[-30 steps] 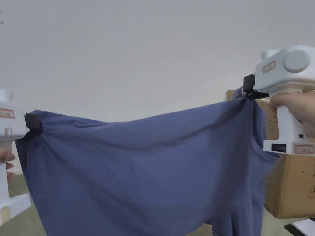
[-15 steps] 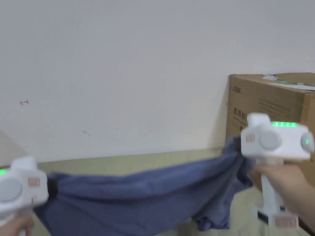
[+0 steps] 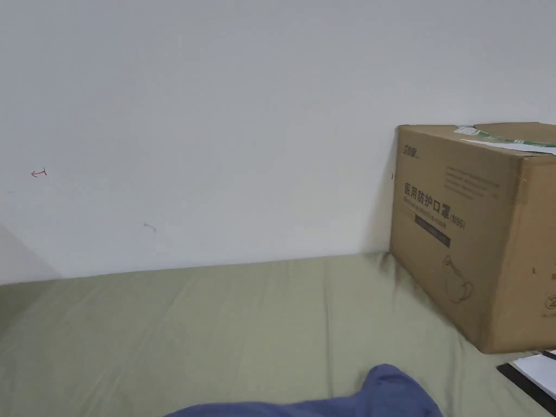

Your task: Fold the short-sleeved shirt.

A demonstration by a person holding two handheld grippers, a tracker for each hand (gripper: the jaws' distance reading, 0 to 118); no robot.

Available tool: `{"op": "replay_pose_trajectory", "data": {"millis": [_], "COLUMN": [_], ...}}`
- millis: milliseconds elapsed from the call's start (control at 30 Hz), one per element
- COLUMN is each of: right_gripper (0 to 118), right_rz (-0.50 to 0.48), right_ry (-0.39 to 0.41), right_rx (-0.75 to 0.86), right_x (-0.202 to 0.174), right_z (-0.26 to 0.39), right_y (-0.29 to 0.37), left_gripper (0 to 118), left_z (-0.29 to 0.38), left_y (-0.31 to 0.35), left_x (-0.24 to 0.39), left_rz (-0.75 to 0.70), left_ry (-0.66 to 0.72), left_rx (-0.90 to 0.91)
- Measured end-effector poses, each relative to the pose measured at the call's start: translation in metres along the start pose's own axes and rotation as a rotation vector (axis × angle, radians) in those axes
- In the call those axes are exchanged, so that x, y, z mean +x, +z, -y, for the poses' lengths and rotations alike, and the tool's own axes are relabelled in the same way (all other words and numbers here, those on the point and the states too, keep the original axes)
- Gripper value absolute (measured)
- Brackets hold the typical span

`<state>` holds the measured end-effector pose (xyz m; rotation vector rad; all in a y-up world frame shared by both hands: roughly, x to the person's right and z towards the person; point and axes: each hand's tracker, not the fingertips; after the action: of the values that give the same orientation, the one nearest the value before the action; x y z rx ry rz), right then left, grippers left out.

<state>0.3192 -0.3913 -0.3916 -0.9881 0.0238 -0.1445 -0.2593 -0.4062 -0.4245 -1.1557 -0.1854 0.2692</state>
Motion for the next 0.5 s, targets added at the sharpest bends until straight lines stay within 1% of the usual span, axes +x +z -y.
{"op": "replay_pose_trajectory", "data": {"millis": [100, 167, 233, 267, 300, 333, 367, 400, 433, 467, 500], "right_gripper": [4, 4, 5, 7, 18, 28, 33, 37, 50, 78, 113], "right_rz": [0.004, 0.013, 0.023, 0.023, 0.023, 0.032, 0.067, 0.1, 0.116, 0.113, 0.113], "right_ry": [-0.024, -0.051, -0.097, -0.11, -0.111, -0.11, -0.1, -0.075, -0.053, -0.025, 0.0], "right_rx": [-0.008, -0.028, -0.044, -0.05, -0.048, -0.046, -0.03, 0.005, 0.035, 0.069, 0.102], "right_x": [0.005, 0.006, 0.003, 0.001, -0.001, -0.001, -0.004, -0.007, -0.01, -0.012, -0.016], "right_z": [0.024, 0.032, 0.037, 0.038, 0.038, 0.038, 0.037, 0.035, 0.034, 0.032, 0.03], "right_y": [0.018, 0.02, 0.021, 0.019, 0.017, 0.016, 0.017, 0.021, 0.025, 0.03, 0.038], "left_gripper": [2, 2, 3, 4, 11, 23, 44, 74, 93, 106, 113], "left_z": [0.018, 0.023, 0.026, 0.025, 0.025, 0.023, 0.023, 0.022, 0.021, 0.021, 0.022], "left_y": [0.015, 0.021, 0.022, 0.021, 0.021, 0.023, 0.024, 0.029, 0.036, 0.044, 0.052], "left_x": [0.0, 0.0, 0.002, 0.003, 0.005, 0.006, 0.005, 0.006, 0.007, 0.009, 0.01], "left_rz": [-0.052, -0.056, -0.046, -0.051, -0.066, -0.082, -0.093, -0.093, -0.082, -0.065, -0.053], "left_ry": [-0.087, -0.08, -0.067, -0.068, -0.073, -0.079, -0.076, -0.076, -0.074, -0.063, -0.044], "left_rx": [0.013, 0.01, 0.006, 0.007, 0.03, 0.049, 0.07, 0.099, 0.138, 0.18, 0.227]}}
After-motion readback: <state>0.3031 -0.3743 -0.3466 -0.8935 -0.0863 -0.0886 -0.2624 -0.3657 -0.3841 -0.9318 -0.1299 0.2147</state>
